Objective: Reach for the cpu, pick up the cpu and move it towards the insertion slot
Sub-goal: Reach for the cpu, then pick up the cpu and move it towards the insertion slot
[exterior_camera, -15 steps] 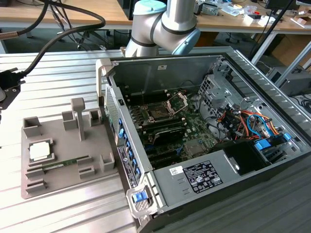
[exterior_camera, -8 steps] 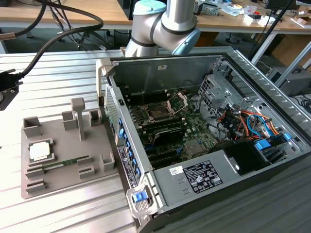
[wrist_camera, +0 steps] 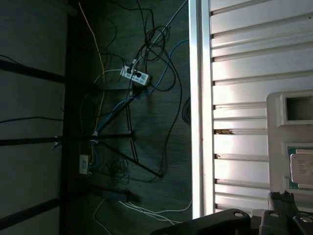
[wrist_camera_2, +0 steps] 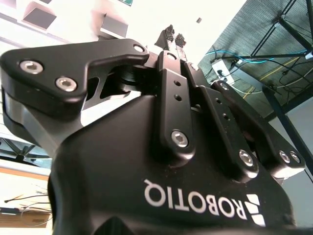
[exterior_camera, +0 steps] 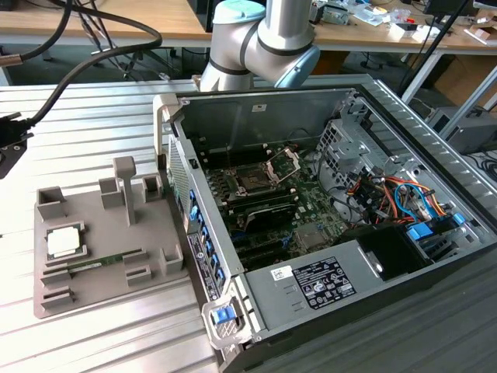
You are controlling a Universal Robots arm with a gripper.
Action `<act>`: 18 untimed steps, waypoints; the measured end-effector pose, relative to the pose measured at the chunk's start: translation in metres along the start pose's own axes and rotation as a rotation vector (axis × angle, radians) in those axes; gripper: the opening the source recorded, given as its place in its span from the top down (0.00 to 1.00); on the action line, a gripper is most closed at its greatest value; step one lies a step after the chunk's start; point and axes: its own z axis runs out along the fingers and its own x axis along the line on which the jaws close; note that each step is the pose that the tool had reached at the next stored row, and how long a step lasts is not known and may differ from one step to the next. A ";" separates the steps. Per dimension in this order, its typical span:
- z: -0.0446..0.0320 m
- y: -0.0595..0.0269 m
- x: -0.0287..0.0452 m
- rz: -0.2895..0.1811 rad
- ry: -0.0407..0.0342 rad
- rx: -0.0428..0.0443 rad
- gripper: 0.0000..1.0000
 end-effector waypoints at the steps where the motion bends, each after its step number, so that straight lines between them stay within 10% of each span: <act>1: 0.0003 0.0000 0.0003 0.000 -0.0001 -0.0001 0.90; 18: 0.0048 0.0000 0.0078 0.000 -0.0001 -0.0001 0.90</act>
